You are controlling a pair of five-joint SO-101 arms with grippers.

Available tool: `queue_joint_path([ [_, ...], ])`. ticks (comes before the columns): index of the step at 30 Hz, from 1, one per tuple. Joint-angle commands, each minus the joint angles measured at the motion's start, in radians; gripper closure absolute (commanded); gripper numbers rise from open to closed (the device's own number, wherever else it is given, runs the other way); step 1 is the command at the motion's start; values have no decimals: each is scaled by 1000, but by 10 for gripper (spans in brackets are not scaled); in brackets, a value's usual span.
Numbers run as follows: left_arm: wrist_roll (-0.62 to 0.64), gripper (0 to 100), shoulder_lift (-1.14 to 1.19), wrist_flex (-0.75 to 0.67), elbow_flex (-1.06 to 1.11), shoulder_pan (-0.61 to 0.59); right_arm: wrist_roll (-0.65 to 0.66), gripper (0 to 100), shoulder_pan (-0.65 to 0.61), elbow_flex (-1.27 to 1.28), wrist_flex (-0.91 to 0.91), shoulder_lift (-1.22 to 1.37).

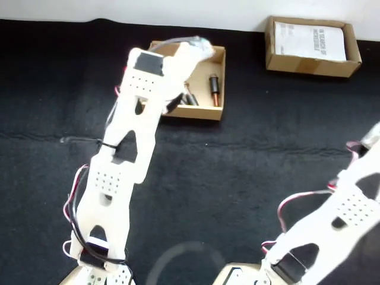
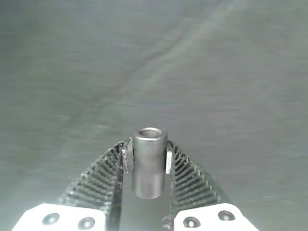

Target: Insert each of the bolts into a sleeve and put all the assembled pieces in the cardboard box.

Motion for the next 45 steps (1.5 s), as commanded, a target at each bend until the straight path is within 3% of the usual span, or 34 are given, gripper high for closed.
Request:
queue_joint_path([
  [1,77,992,-156,8,31,-8,-135,991,-140,-15,8,-91],
  [11,114,992,-536,3,490,-7,-249,991,-404,-186,12,-124],
  [23,115,992,-875,3,783,-8,-267,991,-736,-188,13,-506],
  [26,166,992,-955,3,835,-8,-265,991,-823,-153,13,-598],
  [36,184,992,-1187,3,924,-8,-232,991,-1155,567,10,-1078],
  [45,178,991,-1322,2,1044,-67,-133,991,-1288,1254,7,-1405],
])
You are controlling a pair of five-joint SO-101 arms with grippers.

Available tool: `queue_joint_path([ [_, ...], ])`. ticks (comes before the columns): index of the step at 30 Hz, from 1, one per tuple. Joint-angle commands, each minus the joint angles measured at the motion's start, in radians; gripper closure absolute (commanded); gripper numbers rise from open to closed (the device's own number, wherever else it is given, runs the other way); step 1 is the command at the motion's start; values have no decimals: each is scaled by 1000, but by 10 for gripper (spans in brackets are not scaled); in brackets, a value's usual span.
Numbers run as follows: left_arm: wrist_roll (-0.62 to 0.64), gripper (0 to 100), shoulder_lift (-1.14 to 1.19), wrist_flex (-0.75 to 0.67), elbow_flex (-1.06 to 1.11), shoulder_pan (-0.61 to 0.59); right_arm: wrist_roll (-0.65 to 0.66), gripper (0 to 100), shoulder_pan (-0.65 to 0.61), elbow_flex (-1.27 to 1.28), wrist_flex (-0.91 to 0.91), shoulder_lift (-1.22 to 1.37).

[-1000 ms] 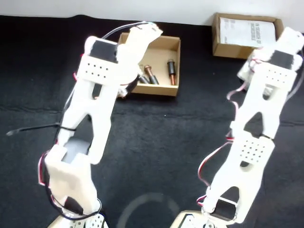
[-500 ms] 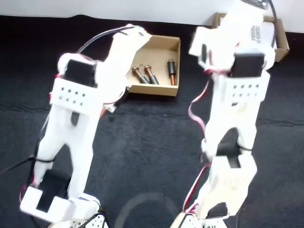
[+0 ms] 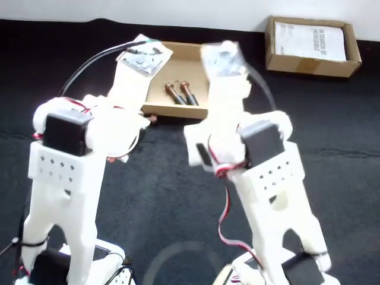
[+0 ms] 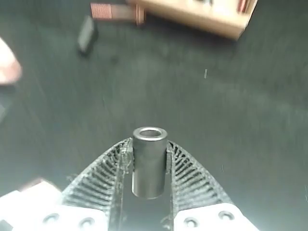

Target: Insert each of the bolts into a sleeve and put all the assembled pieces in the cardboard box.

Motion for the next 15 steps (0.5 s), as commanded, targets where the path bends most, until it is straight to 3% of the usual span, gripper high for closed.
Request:
queue_joint_path([
  [1,3,991,-77,-5,51,-51,69,991,-48,243,7,-142],
  [5,5,992,-153,-5,206,-124,121,991,-111,458,-8,-243],
  [10,25,992,-297,-55,349,-160,118,991,-128,670,-220,-381],
  [15,281,992,-484,-226,521,-156,117,991,-128,923,-598,-552],
])
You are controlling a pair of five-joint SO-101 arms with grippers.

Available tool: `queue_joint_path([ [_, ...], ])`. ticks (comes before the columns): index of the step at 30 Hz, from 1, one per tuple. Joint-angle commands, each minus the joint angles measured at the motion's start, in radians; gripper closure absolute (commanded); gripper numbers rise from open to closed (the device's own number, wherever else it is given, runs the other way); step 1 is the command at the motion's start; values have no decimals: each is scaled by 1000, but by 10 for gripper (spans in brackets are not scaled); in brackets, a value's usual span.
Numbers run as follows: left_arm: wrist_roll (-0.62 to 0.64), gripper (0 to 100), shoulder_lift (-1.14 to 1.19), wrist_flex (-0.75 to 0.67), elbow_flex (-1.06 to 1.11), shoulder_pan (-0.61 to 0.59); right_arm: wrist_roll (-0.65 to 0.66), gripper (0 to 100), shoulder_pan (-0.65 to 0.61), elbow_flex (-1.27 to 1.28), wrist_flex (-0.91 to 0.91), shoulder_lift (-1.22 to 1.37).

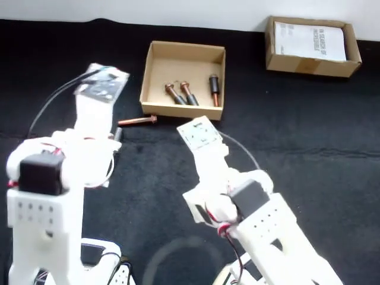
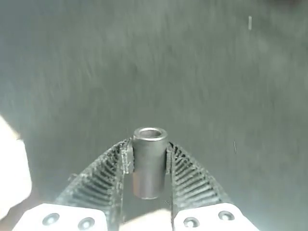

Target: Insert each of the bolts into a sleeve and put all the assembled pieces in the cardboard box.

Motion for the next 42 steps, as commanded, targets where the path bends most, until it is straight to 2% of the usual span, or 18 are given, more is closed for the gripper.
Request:
queue_joint_path([
  [1,173,992,-150,-120,113,-7,11,991,-7,168,-289,-134],
  [4,269,992,-271,-198,242,-7,14,991,-7,312,-476,-217],
  [11,376,992,-555,-390,529,-5,17,991,-7,585,-779,-369],
  [18,511,992,-794,-772,796,1,21,991,-8,776,-1109,-475],
  [22,548,992,-860,-908,877,101,66,991,-4,885,-1300,-527],
  [24,555,992,-868,-922,886,174,75,991,-2,949,-1405,-562],
  [27,589,991,-866,-925,883,265,158,991,-2,1058,-1540,-608],
  [31,583,991,-865,-927,880,337,206,991,27,1073,-1607,-624],
  [37,582,991,-746,-979,811,337,199,991,58,1073,-1624,-616],
  [42,557,991,-489,-1007,504,329,198,991,53,1073,-1564,-616],
])
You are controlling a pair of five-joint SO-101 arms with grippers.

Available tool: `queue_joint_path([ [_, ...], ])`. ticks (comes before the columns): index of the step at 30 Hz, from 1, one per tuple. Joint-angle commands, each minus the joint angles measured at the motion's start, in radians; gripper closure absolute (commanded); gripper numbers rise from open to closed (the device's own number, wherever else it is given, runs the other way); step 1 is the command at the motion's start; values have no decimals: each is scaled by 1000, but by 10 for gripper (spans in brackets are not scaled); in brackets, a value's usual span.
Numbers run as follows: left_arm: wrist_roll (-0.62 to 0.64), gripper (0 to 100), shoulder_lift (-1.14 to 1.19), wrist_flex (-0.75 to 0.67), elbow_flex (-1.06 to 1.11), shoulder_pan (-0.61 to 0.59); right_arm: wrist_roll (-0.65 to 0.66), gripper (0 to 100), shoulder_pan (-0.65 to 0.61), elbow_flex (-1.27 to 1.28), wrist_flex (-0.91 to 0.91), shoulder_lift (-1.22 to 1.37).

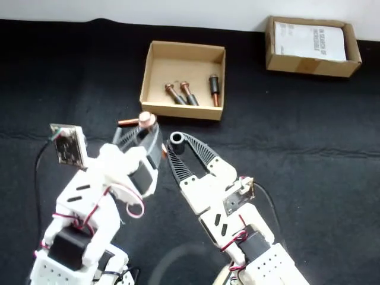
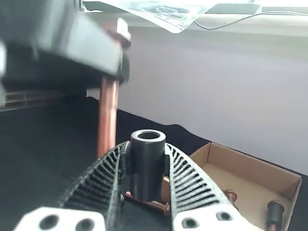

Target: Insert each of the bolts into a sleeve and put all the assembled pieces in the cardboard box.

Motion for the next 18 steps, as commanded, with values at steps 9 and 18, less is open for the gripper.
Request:
queue_joint_path([
  [9,-334,991,372,15,-544,162,5,991,12,137,38,-16],
  [18,-482,991,329,247,-535,343,5,991,15,136,38,-16],
])
